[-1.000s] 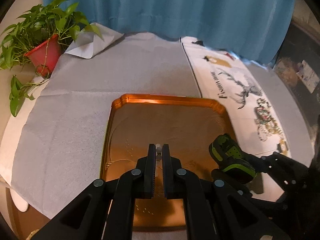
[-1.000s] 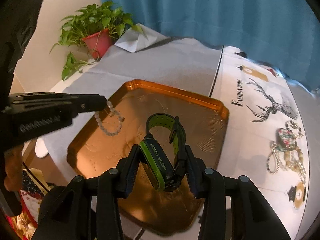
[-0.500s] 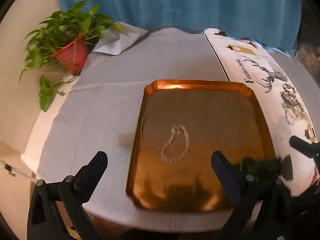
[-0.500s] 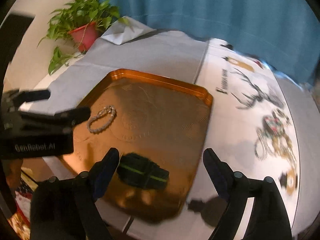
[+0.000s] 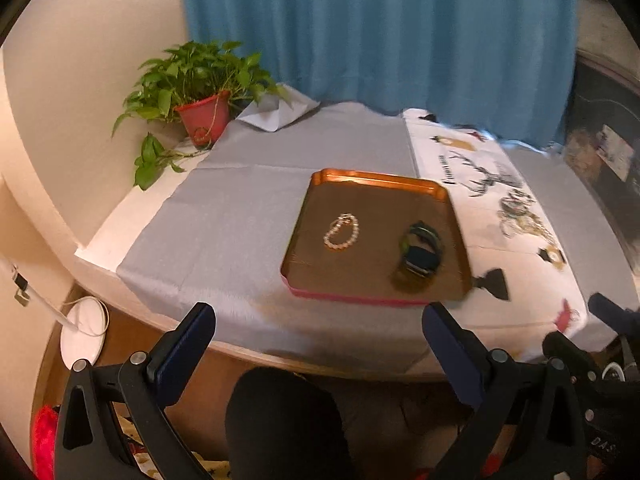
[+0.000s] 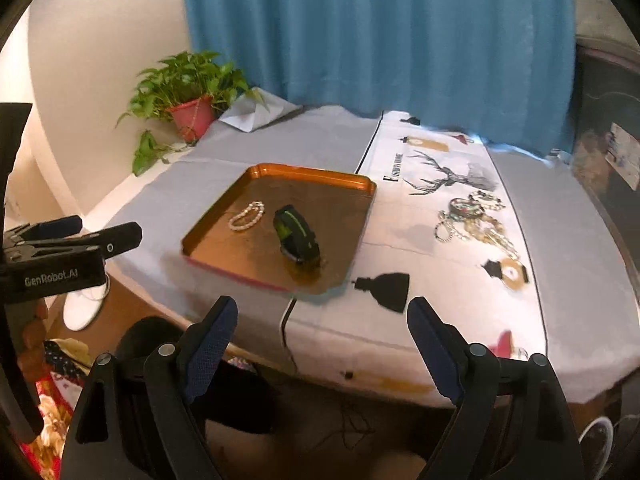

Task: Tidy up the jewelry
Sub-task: 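Withdraw the right tool from the tray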

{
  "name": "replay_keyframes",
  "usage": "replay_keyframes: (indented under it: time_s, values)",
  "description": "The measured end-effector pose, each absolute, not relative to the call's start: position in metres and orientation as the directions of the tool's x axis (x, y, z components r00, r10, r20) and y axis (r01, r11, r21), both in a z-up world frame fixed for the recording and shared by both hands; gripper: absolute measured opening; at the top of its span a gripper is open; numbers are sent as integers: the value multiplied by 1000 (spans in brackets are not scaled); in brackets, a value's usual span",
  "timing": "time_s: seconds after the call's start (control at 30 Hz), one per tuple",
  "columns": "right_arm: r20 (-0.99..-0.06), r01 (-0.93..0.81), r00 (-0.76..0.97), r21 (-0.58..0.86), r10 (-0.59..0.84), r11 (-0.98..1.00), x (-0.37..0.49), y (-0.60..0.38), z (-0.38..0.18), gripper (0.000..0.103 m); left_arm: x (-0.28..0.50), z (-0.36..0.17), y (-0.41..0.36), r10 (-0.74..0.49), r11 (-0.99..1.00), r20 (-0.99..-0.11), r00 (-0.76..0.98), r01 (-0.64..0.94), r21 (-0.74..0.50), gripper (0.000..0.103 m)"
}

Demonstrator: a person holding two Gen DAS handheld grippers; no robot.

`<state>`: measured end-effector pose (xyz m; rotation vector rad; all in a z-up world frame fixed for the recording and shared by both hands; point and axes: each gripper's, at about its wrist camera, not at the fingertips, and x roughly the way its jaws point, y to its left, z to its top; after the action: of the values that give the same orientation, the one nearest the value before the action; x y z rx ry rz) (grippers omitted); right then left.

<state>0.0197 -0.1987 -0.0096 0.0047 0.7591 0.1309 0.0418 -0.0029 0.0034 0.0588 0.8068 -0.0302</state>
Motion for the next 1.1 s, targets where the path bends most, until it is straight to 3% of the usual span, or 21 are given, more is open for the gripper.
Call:
replay_keyframes:
  time_s: [0.5,1.1]
  values:
    - [-607,-155,777,72,166,985,-52,-199,27,88,-18,23,-26,10,993,-685,728,75,94,103]
    - [-614,-149,770,92,174,985,-55,-206,22,89,-22,18,-36,21,989,-690,724,86,120,103]
